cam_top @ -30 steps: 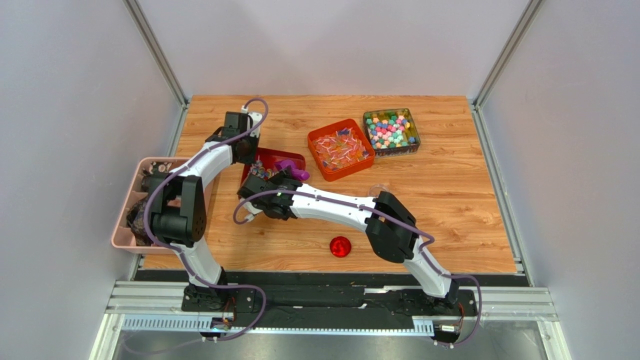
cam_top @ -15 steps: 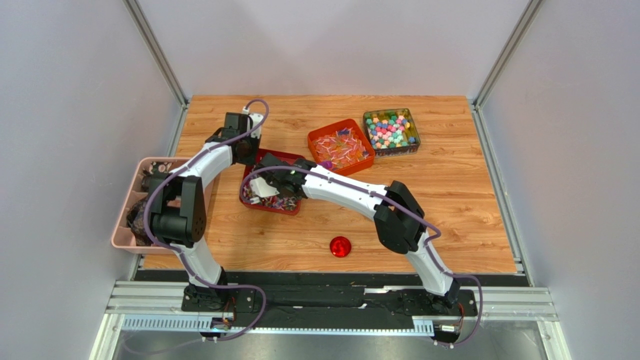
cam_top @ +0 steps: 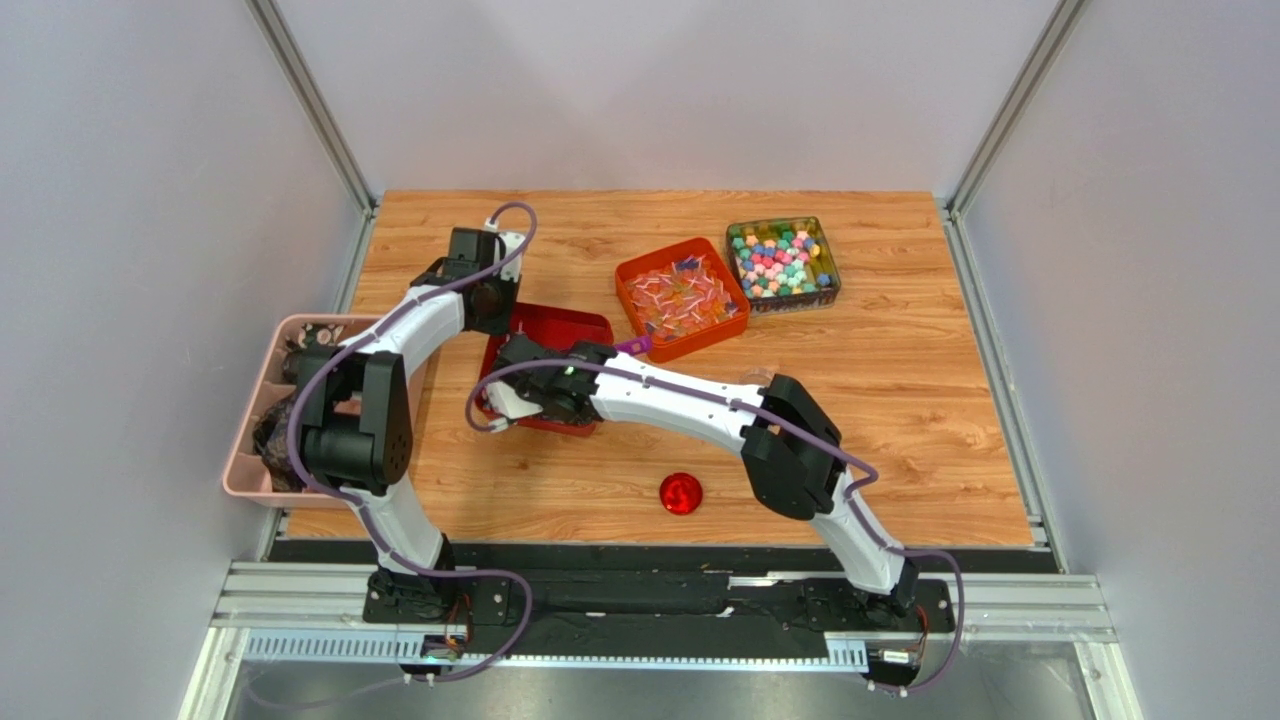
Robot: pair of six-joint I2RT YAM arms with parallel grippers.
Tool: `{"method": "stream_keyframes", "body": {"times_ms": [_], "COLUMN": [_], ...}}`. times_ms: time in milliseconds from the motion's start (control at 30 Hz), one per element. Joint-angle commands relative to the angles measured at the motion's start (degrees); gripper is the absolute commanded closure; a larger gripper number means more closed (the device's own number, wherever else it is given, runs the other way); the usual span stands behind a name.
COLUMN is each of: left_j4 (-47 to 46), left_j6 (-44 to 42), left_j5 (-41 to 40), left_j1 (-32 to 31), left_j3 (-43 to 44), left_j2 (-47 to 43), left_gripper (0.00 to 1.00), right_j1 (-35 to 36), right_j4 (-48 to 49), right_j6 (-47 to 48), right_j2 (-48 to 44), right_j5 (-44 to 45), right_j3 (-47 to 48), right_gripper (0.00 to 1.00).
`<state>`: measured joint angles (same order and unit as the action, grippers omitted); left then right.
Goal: Pack the candies
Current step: Scoop the fake candies from the storage box.
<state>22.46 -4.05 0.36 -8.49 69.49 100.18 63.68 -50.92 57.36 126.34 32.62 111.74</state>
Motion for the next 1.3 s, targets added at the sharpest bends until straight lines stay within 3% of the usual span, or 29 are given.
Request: {"method": "stream_keyframes", "body": {"times_ms": [0,167,300,367,433,500,600,900,1033,1267], "left_j4": [-0.75,-0.92,-1.10,-1.19,-1.10,-1.10,-1.01,-1.19,-1.19,-0.22], "left_j6": [4.92,4.93,5.37,5.55,5.72,5.72,5.64,4.67,4.14,1.86], "left_j5": [2.10,1.84,2.19,2.97,3.50,3.77,3.59,4.39,4.91,3.86], "left_j1": [0.14,0.05,0.14,0.14,0.14,0.14,0.14,0.14,0.14,0.14], "left_j3": [3.37,2.93,2.40,2.23,2.14,2.05,1.96,1.79,2.05,2.31], "left_j2": [-4.38,-4.99,-5.08,-5.08,-5.00,-5.00,-5.00,-4.38,-4.38,-4.47], "left_gripper": [1.00,1.00,1.00,1.00,1.00,1.00,1.00,1.00,1.00,1.00], "right_j1": [2.94,3.73,3.64,3.91,4.61,5.05,5.31,5.40,4.87,3.47], "right_j4": [3.53,1.70,1.34,6.50,22.56,28.84,24.21,15.33,6.10,6.36], "right_j6": [0.99,0.03,-2.69,-0.70,3.61,7.24,3.91,8.37,8.81,13.82], "right_j2": [3.03,3.56,6.80,6.82,3.06,2.15,2.07,-4.44,-5.23,-5.32], "right_j5": [3.33,-1.94,-0.98,3.55,5.25,5.61,1.75,-8.98,-14.77,-9.42], "right_j3": [2.07,3.83,7.95,4.21,-4.04,-10.31,-8.29,-13.04,-11.54,-15.94], "right_gripper": [1.00,1.00,1.00,1.00,1.00,1.00,1.00,1.00,1.00,1.00]}}
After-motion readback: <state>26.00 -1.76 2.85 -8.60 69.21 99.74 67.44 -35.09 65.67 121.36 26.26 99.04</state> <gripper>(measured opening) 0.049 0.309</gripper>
